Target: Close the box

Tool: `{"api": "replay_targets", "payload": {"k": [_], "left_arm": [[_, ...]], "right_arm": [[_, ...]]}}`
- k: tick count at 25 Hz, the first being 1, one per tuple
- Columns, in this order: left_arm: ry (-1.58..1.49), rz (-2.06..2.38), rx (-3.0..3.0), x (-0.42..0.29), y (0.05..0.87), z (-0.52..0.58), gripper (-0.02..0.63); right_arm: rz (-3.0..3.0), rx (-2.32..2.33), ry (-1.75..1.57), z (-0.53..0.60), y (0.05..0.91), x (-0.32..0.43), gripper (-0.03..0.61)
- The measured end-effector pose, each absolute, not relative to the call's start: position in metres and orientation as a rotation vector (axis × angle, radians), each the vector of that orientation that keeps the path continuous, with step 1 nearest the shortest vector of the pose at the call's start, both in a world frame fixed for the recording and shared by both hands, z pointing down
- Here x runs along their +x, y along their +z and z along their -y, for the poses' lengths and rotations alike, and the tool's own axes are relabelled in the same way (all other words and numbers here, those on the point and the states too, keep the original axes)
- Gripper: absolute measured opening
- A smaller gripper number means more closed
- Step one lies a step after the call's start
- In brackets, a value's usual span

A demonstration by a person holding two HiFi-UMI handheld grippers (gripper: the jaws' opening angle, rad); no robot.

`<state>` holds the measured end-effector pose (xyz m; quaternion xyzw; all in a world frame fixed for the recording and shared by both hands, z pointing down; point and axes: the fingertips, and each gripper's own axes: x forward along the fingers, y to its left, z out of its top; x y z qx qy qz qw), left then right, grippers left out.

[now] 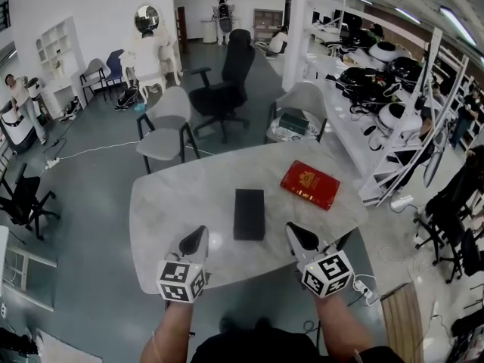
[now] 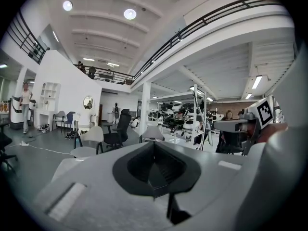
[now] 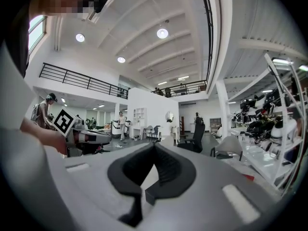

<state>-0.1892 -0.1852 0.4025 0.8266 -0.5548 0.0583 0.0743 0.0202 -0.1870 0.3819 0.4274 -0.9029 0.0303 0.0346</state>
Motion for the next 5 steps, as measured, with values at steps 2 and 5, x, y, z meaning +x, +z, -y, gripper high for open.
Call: {"api": "replay_targets", "payload": {"k": [2,5], "left_arm": [[0.175,1.661,2.48,-0.191,0.4037,0.1848,0.009],[0.176,1.662,2.476,-0.1959,0.4038,0.1838,0.009]], "right_arm": [[2.776,1.312,0.103,0.1864,0.3844,0.0179,0.002],[2.776,1.31,0.111,0.1855,0.3862,0.0139,0.002]]}}
